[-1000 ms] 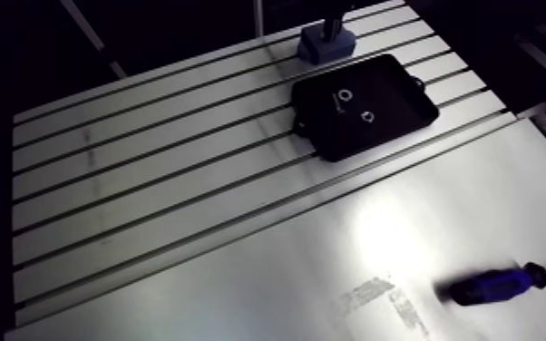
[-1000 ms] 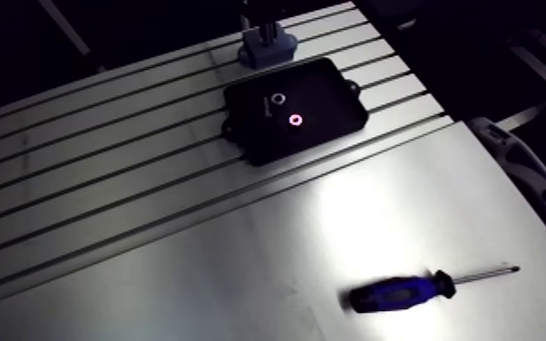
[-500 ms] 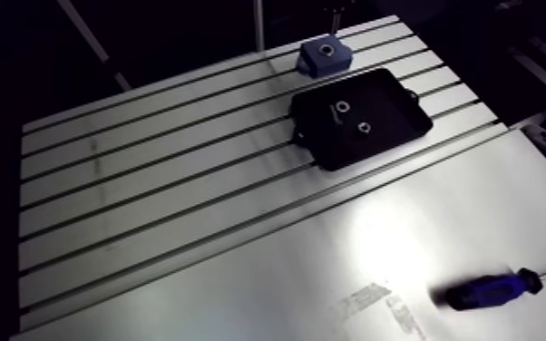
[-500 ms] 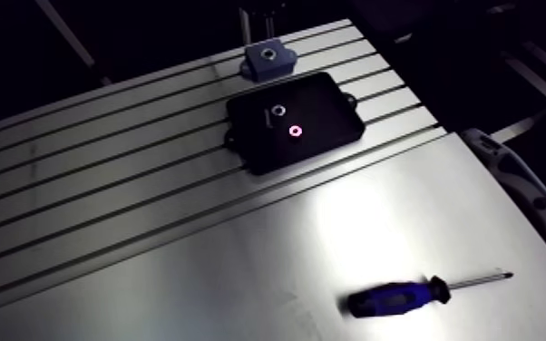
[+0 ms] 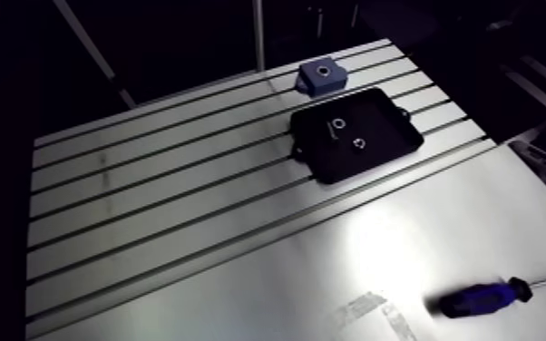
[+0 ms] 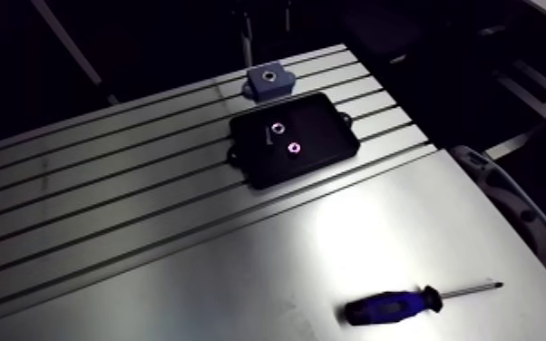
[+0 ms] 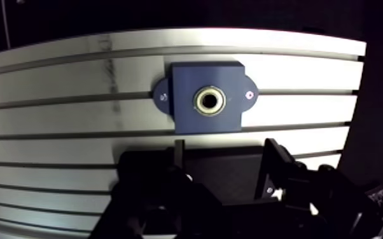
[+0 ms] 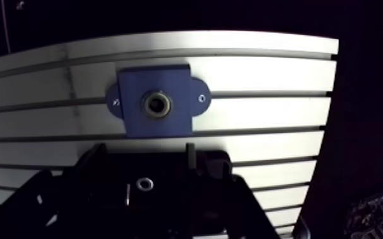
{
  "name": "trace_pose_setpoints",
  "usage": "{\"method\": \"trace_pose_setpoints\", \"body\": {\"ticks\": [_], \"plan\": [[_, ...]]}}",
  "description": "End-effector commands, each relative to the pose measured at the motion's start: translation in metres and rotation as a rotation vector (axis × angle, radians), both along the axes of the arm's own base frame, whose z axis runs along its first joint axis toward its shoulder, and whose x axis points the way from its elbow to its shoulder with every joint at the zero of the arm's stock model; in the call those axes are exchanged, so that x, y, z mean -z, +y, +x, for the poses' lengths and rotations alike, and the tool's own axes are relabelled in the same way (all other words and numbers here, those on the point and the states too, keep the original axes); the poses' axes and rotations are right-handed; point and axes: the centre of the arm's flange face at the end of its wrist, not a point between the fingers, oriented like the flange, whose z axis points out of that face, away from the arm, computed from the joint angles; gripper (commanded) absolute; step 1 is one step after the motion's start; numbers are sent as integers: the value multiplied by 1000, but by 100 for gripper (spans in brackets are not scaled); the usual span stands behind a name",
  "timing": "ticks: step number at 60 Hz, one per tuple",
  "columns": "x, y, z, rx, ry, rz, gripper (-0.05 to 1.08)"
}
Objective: Pick up the bearing and press it into the housing until flush.
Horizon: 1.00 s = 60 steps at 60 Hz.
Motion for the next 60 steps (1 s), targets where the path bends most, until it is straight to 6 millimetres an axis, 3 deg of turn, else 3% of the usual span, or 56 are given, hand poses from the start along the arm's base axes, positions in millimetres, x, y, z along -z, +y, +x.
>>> {"method": "trace_pose_setpoints", "body": {"ticks": [1, 6, 15, 17, 18, 22, 25, 27, 31, 50, 60], "plan": [[-69, -9, 12, 74, -27, -9, 0], [-83, -17, 17, 110, -64, -13, 0], [-115, -56, 28, 88, -124, -22, 0], [-125, -66, 31, 75, -110, -21, 0], [-143, -89, 38, 53, -82, -18, 0], [-158, -109, 45, 33, -62, -12, 0], [-165, -116, 49, 25, -52, -9, 0], [-182, -122, 62, 23, -26, -3, 0], [-198, -126, 76, 22, -3, 3, 0], [-214, -155, 95, -7, 95, -30, 0], [-225, -158, 101, -11, 108, -25, 0]]}}
